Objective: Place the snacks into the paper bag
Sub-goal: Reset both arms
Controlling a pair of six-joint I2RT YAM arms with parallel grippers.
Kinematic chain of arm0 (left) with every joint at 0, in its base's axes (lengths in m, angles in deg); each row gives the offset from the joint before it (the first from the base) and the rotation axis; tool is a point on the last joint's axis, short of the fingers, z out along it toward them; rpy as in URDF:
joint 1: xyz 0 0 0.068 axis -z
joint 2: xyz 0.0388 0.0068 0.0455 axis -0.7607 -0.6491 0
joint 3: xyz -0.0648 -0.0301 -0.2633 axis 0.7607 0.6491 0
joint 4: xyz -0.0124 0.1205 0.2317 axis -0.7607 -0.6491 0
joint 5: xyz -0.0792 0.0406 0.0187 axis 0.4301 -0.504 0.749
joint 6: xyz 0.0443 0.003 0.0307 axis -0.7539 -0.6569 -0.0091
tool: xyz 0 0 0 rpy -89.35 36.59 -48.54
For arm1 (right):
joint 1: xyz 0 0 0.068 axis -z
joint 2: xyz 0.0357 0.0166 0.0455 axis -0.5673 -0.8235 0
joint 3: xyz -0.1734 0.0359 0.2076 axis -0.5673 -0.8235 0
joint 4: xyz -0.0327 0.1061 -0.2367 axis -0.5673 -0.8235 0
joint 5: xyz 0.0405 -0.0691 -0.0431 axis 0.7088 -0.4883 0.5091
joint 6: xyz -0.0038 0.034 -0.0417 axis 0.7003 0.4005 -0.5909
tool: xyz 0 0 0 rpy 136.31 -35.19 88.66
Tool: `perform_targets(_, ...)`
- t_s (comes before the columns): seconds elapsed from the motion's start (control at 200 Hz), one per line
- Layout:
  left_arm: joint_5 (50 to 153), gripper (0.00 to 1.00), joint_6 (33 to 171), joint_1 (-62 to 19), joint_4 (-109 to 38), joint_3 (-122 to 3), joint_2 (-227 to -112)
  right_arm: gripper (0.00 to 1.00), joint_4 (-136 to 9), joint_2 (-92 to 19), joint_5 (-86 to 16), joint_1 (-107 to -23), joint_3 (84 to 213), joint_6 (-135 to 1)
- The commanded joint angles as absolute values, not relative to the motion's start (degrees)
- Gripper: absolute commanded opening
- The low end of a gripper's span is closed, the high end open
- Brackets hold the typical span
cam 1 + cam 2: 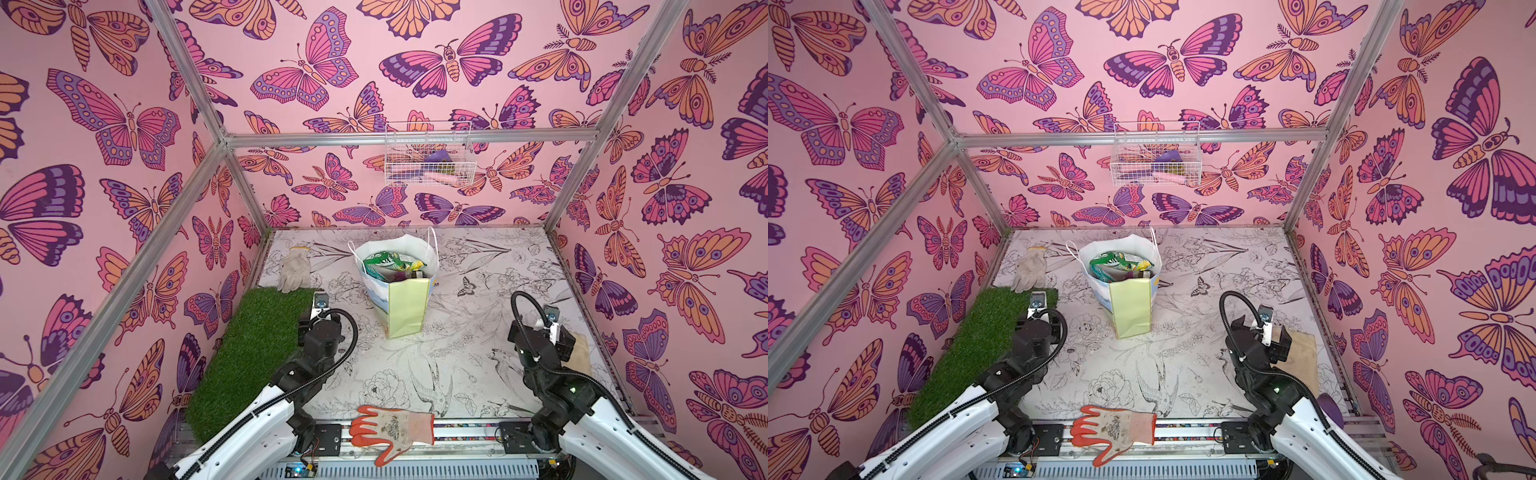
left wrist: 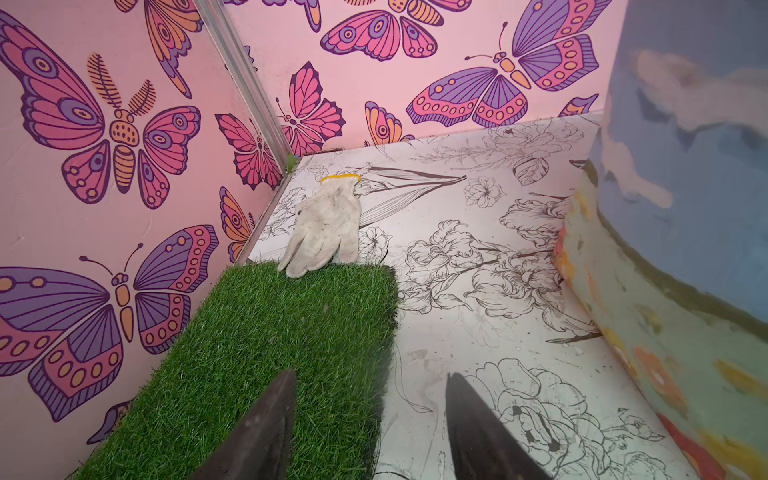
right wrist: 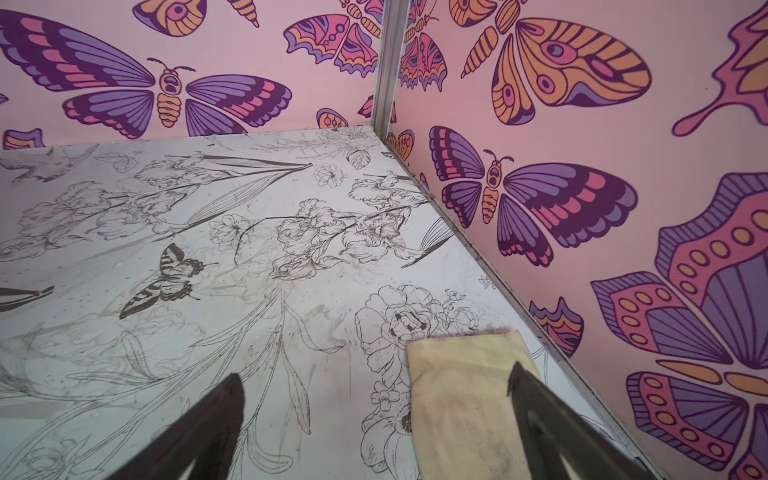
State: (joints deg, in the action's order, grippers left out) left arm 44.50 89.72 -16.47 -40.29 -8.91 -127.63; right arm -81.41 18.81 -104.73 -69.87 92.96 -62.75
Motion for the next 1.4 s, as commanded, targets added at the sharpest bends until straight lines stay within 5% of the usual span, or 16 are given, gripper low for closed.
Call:
perform_targets(0.0,42.81,0.59,90.35,-16.94,-38.75,-7.68,-128.14,0.99,-74.99,15.96,-109.47,-69.53,93.69,-65.78)
perform_targets(0.346,44.53,0.59,89.51,-19.30,-36.60,-7.45,-129.10,0.99,-65.50,7.96,-115.18,-69.37,92.51,-72.51)
perform_targets(1.397,46.41,0.59,90.17,-24.82,-31.08,-2.40,-138.52,0.99,-62.49,2.00,-108.55,-69.30,89.20,-72.67)
